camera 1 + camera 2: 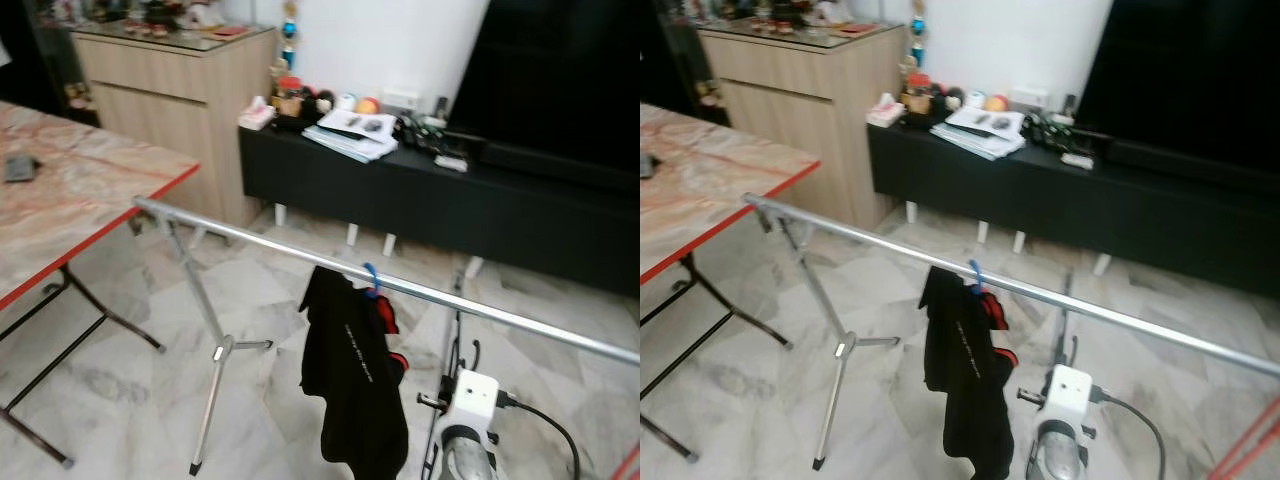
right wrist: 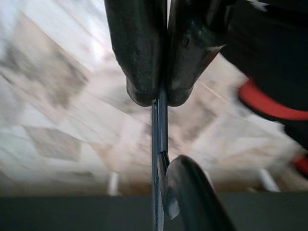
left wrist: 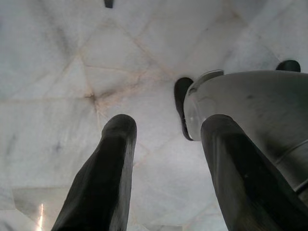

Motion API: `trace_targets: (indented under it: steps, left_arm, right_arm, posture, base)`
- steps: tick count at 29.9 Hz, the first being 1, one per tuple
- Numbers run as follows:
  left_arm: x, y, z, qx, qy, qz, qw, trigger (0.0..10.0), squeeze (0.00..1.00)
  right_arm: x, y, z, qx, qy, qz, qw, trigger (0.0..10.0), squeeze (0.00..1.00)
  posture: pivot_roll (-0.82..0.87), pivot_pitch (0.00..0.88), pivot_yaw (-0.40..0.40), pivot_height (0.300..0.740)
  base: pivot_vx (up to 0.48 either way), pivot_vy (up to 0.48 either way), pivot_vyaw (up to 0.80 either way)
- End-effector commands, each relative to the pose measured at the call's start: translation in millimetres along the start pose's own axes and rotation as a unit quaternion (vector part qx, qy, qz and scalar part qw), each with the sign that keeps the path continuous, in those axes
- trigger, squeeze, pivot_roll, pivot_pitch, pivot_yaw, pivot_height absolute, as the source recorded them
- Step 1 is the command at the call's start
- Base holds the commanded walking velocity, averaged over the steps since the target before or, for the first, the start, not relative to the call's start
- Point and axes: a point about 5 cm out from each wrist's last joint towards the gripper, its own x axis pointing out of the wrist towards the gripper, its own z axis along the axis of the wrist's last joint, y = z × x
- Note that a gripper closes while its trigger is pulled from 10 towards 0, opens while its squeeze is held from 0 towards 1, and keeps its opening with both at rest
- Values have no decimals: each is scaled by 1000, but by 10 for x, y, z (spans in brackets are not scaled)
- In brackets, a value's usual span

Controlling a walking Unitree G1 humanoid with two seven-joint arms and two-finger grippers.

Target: Hang hanger

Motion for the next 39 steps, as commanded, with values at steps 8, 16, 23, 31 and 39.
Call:
trace_targets:
  steps: [8, 16, 23, 31, 39]
  left_arm:
    - [-7, -13, -49, 7, 10, -6, 1000, 10000, 0]
    - [-7, -9, -48, 6, 9, -5, 1000, 10000, 0]
    - [-7, -10, -46, 4, 9, -5, 1000, 10000, 0]
    - [-6, -15, -47, 4, 10, -7, 1000, 10000, 0]
    - [-6, -16, -47, 4, 10, -9, 1000, 10000, 0]
  right_arm:
    - [36, -16, 110, 11, -26, -14, 1000, 10000, 0]
    - [139, -25, 382, 19, -72, -30, 997, 10000, 0]
    - [198, -8, 494, 21, -80, -28, 996, 10000, 0]
    - [220, 18, 499, 16, -69, -15, 997, 10000, 0]
    - [256, 89, 571, 14, -69, 3, 998, 10000, 0]
  posture:
    - [76, 18, -47, 740]
    - [79, 17, -45, 740]
    - [80, 17, -45, 740]
    - [82, 18, -44, 740]
    - [83, 17, -43, 740]
  base:
    - [0, 0, 0]
    - [0, 0, 0]
    - [0, 0, 0]
    - [0, 0, 0]
    - [0, 0, 0]
